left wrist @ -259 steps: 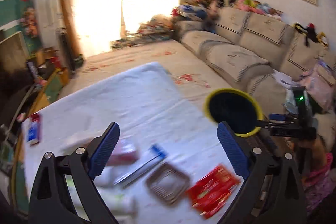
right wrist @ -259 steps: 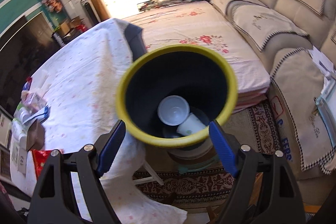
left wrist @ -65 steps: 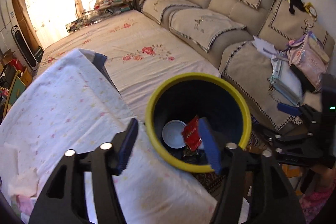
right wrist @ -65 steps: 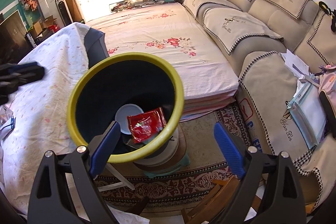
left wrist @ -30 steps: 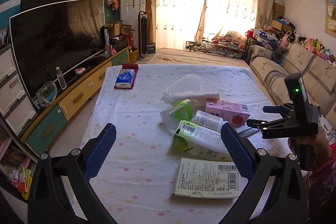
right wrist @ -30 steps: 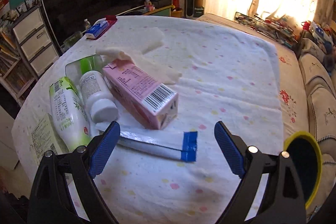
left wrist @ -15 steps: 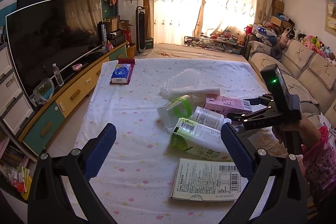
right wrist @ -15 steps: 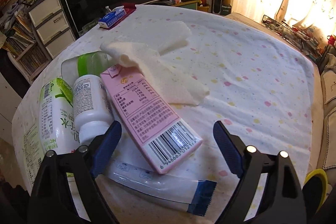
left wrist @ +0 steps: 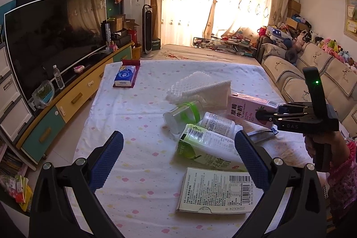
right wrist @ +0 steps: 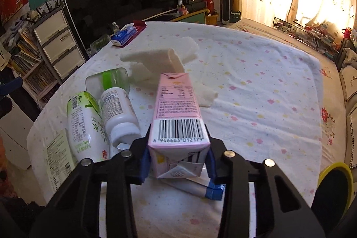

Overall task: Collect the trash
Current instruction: 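Carry the pink carton over the yellow bin and open the right gripper, then move the left gripper down toward the cream printed cardboard box, then grasp the cream printed cardboard box with the left gripper, then carry the cardboard box over the yellow bin and open the left gripper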

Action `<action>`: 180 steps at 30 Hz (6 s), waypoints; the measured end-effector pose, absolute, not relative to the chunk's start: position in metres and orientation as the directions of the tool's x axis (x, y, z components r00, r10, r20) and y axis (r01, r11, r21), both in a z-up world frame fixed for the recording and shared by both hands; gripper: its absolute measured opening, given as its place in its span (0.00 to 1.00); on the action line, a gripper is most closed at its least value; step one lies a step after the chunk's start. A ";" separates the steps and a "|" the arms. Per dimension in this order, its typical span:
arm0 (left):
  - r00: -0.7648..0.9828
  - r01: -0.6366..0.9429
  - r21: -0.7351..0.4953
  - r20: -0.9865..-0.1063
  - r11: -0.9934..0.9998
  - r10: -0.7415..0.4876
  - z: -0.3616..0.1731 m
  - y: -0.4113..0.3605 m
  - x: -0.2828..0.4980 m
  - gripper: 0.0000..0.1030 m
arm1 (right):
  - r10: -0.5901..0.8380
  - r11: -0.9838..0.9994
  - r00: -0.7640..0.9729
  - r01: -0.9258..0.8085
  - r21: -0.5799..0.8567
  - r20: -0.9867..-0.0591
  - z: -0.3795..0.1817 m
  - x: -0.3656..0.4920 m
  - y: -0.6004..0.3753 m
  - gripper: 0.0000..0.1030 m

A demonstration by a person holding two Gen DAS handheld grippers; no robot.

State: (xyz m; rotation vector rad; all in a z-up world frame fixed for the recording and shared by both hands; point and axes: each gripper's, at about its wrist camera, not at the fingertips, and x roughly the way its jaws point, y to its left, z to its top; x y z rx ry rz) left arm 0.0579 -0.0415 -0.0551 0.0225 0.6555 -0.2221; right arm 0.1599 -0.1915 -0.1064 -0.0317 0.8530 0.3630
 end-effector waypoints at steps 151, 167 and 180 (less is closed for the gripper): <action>0.516 0.279 0.026 -0.847 0.960 -0.127 -0.141 -0.089 0.109 0.68 | -0.145 0.939 0.576 0.336 0.071 -0.805 -0.157 0.077 -0.399 0.67; 0.536 0.614 0.018 -0.743 0.789 -0.401 -0.061 -0.226 0.093 0.69 | -0.226 0.903 0.594 0.426 0.064 -0.772 -0.137 0.025 -0.437 0.67; 0.269 0.858 -0.040 -0.814 0.513 -0.514 -0.095 -0.475 0.127 0.69 | -0.313 0.817 0.553 0.572 0.079 -0.773 -0.144 -0.041 -0.504 0.67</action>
